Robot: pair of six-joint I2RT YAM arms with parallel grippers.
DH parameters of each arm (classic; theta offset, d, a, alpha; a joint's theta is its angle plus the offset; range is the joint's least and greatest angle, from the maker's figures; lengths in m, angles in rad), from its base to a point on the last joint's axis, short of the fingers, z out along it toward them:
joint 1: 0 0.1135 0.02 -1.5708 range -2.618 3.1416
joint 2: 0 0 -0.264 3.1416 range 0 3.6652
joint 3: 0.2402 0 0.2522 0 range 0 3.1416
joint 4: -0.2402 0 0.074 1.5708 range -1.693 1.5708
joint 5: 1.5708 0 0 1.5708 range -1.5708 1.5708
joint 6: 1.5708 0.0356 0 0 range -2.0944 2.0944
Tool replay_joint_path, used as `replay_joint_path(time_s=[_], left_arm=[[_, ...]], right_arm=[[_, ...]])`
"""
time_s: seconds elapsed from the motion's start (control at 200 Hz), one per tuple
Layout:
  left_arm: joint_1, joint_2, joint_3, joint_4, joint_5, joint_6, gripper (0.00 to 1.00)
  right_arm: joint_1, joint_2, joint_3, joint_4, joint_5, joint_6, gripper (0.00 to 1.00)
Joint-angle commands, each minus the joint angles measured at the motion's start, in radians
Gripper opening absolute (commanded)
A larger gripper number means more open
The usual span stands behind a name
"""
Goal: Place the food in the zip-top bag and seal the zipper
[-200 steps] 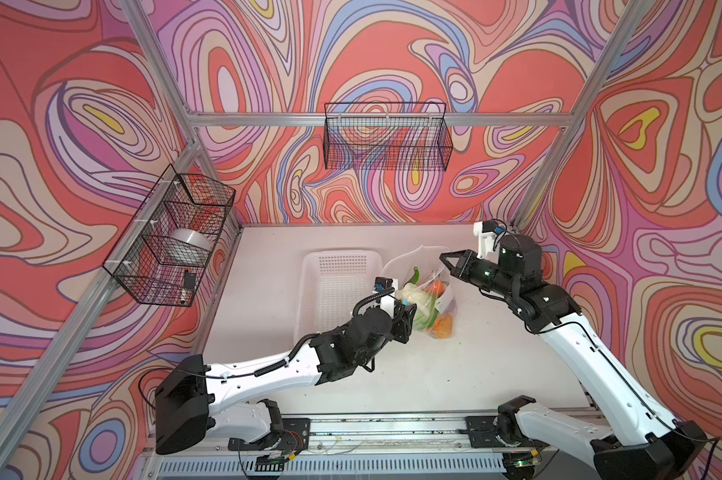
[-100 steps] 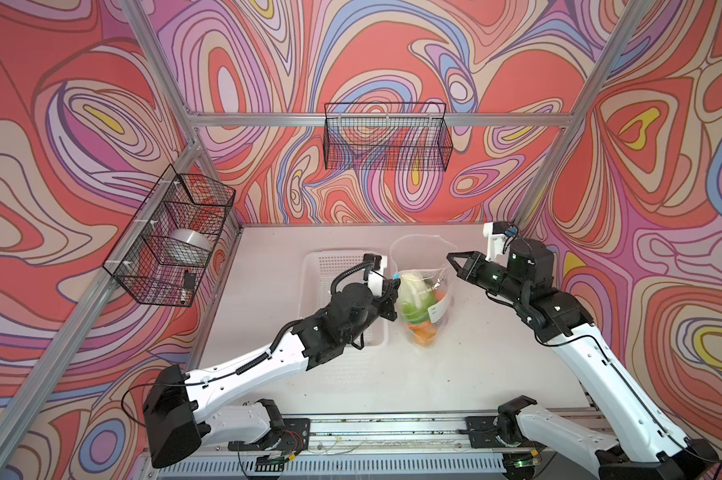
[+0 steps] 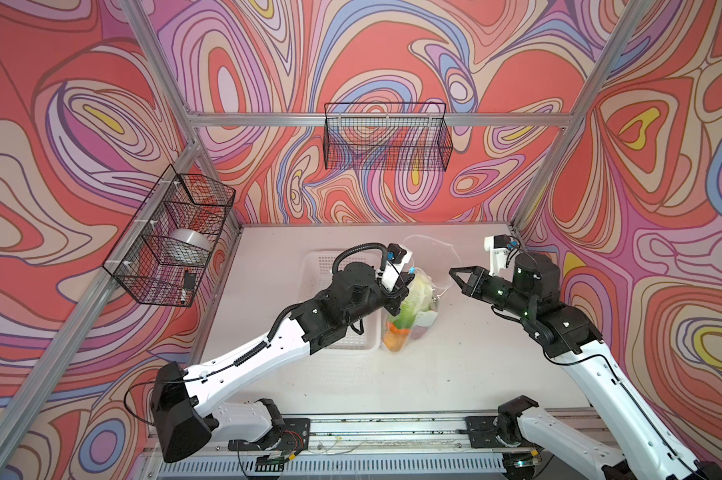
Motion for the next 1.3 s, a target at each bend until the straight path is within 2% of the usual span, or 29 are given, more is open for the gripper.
replay_joint_path(time_s=[0.0,0.055,0.17,0.3,0.481,0.716,0.981,1.052,1.112,1.177,1.247,1.297], left_arm=[[0.002,0.009,0.034,-0.038,0.098,0.051,0.0],[0.002,0.007,0.033,-0.054,0.108,0.054,0.0],[0.002,0.0,0.035,-0.082,0.121,0.068,0.0],[0.001,0.0,0.049,-0.116,0.12,0.082,0.0],[0.001,-0.007,0.047,-0.137,0.086,0.102,0.0],[0.002,-0.008,0.052,-0.157,0.069,0.119,0.0],[0.001,-0.001,0.058,-0.161,0.05,0.119,0.0],[0.002,-0.003,0.058,-0.157,0.045,0.121,0.0],[0.001,-0.005,0.059,-0.156,0.036,0.127,0.0],[0.002,-0.007,0.06,-0.156,0.021,0.14,0.0],[0.002,-0.004,0.068,-0.156,-0.003,0.158,0.0],[0.004,0.004,0.077,-0.155,-0.014,0.182,0.0]], right_arm=[[-0.003,0.028,0.123,-0.132,0.009,-0.216,0.5],[-0.004,0.057,0.181,-0.179,0.016,-0.282,0.6],[-0.004,0.101,0.253,-0.208,-0.095,-0.393,0.64],[-0.001,0.168,0.309,-0.259,-0.248,-0.47,0.58],[0.012,0.163,0.299,-0.3,-0.293,-0.594,0.51],[0.026,0.164,0.21,-0.244,-0.323,-0.63,0.52],[0.079,0.206,0.186,-0.196,-0.352,-0.634,0.51],[0.083,0.214,0.17,-0.192,-0.336,-0.629,0.45],[0.084,0.217,0.16,-0.196,-0.313,-0.629,0.35],[0.083,0.21,0.156,-0.203,-0.285,-0.634,0.21],[0.083,0.19,0.153,-0.201,-0.281,-0.633,0.0],[0.084,0.173,0.15,-0.19,-0.29,-0.618,0.0]])
